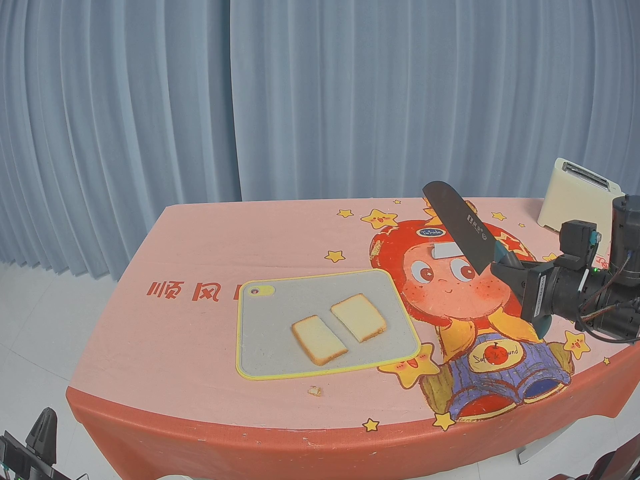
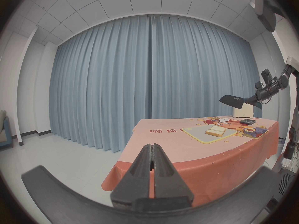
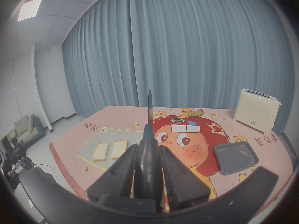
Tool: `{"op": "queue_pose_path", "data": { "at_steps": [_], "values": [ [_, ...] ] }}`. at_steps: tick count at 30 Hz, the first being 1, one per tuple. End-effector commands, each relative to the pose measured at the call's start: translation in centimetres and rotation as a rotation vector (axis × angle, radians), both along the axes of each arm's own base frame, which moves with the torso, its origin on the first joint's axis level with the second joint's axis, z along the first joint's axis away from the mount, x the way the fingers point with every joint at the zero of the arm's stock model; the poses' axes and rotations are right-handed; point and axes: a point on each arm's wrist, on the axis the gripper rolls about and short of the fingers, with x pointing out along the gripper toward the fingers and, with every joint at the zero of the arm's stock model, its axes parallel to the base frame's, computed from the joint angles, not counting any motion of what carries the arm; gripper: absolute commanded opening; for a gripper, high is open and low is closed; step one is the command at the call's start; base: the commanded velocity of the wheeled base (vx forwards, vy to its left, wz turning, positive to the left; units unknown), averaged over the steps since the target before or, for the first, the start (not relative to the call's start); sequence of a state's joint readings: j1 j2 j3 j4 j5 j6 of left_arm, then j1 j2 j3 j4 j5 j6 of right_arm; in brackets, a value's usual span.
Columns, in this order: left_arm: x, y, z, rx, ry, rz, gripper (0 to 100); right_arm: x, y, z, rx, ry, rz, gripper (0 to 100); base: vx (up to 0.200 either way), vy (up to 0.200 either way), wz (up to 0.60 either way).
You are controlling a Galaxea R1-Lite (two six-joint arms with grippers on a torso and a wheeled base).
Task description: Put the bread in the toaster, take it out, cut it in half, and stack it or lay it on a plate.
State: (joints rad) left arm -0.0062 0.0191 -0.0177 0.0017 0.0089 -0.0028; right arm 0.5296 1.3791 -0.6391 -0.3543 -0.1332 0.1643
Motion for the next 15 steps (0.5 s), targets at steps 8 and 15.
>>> {"op": "queue_pose_path", "data": {
  "at_steps": [8,15],
  "values": [
    [0.15,0.0,-0.48,0.0,0.02,0.0,0,0.54,-0.48,-0.25,-0.005,0.01,-0.032,0,0.0,0.0,0.0],
    [0.15,0.0,-0.48,0.0,0.02,0.0,0,0.73,-0.72,-0.32,-0.005,0.014,-0.046,0,0.0,0.0,0.0]
  ]
}}
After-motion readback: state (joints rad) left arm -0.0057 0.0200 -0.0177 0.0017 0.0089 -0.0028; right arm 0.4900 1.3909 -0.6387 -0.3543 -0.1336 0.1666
